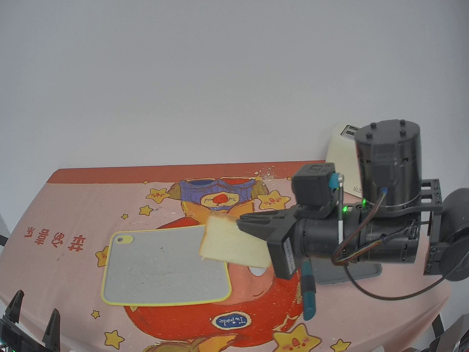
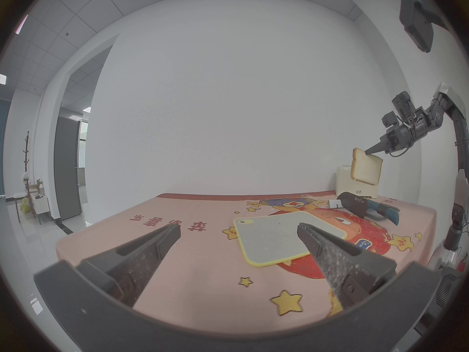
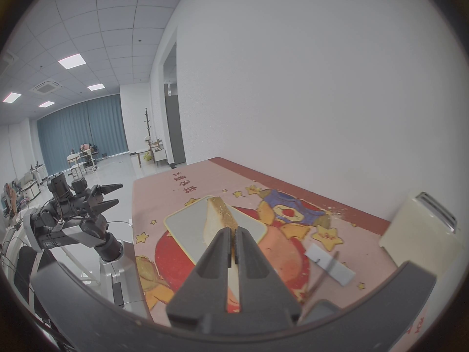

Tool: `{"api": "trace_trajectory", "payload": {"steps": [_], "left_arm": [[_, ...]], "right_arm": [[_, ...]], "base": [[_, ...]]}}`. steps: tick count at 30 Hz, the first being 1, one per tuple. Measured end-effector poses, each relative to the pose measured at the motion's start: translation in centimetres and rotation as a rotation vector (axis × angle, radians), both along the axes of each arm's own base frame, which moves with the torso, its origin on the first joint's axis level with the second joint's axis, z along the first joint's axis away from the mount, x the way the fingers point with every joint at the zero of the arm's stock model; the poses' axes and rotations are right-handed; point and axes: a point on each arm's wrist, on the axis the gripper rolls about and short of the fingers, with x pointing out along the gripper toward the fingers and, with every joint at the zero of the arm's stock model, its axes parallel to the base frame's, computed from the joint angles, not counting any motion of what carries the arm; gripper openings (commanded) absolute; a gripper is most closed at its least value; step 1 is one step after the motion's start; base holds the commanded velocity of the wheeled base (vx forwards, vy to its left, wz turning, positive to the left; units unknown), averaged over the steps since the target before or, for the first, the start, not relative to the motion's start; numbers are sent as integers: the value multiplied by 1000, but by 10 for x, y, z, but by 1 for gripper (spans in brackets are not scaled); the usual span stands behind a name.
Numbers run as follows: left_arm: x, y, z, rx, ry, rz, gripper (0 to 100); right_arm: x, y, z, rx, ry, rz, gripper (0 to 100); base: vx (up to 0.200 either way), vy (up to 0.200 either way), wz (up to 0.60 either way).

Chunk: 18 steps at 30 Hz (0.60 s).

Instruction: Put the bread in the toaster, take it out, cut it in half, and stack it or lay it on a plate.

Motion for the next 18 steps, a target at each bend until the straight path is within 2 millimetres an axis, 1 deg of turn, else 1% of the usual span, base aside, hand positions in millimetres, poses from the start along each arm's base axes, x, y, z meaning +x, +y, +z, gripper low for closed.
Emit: {"api": "trace_trajectory", "payload": {"steps": [5, 8, 11, 18], "left_arm": [[0, 0, 0, 0, 0, 0, 100], [0, 0, 0, 1, 0, 1, 100], [0, 0, 0, 1, 0, 2, 100], [0, 0, 0, 2, 0, 1, 100]], "right_arm": [[-2, 15, -8, -16, 17, 34, 0], [-1, 23, -17, -37, 32, 46, 0], [-3, 31, -26, -60, 47, 64, 0], [0, 41, -44, -117, 52, 117, 0]], "base": [[0, 200, 0], [0, 200, 0], [0, 0, 0], [0, 0, 0]]}}
